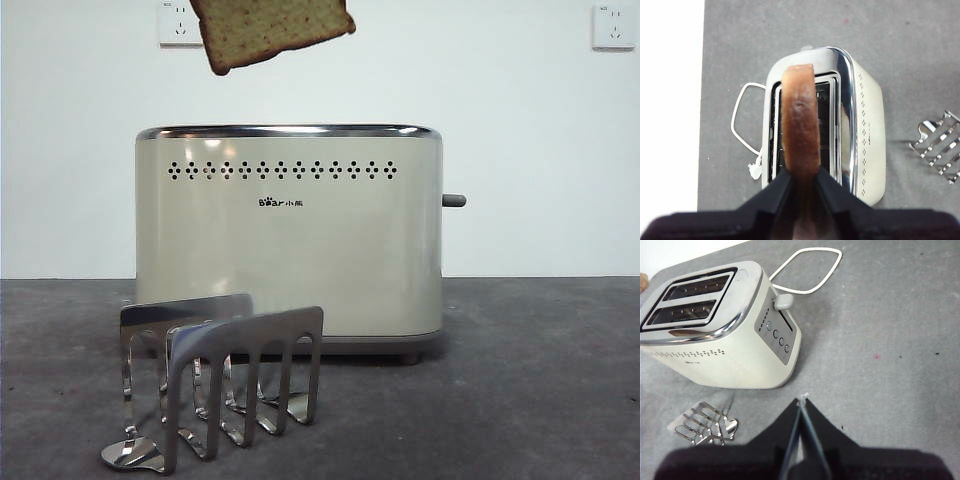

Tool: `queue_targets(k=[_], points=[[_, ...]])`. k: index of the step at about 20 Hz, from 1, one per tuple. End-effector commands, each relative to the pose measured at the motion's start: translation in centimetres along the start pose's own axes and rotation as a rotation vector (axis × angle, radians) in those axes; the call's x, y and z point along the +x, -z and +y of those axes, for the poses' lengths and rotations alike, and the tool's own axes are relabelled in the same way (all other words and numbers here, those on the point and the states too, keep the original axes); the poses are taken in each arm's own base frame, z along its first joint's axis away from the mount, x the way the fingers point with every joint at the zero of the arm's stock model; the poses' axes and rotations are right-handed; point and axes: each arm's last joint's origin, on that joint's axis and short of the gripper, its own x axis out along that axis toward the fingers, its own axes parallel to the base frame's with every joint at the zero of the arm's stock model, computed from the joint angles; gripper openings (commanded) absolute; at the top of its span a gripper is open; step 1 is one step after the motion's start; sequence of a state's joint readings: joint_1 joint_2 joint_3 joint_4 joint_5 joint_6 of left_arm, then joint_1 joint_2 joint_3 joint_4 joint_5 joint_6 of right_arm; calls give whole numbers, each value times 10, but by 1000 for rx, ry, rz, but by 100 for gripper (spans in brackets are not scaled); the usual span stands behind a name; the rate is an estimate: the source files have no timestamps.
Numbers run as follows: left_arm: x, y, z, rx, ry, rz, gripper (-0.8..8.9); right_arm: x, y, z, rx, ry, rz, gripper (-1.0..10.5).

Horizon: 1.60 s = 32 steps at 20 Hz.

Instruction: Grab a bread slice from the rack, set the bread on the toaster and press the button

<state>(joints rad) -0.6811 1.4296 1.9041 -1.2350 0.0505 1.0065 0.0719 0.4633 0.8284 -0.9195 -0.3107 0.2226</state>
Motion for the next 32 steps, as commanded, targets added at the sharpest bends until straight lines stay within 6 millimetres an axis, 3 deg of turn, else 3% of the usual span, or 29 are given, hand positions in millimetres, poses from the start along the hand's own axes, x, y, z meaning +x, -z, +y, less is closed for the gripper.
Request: queue_targets(k=[1, 16, 32], points=[[9, -1, 2, 25, 12, 6, -9, -1, -1, 0, -27, 1, -12, 0], [60, -2, 11, 39, 81, 100, -9, -1, -1, 0, -59, 1, -9, 0], [147, 5, 13, 31, 230, 202, -9, -1, 0, 0, -96, 3, 4, 0]])
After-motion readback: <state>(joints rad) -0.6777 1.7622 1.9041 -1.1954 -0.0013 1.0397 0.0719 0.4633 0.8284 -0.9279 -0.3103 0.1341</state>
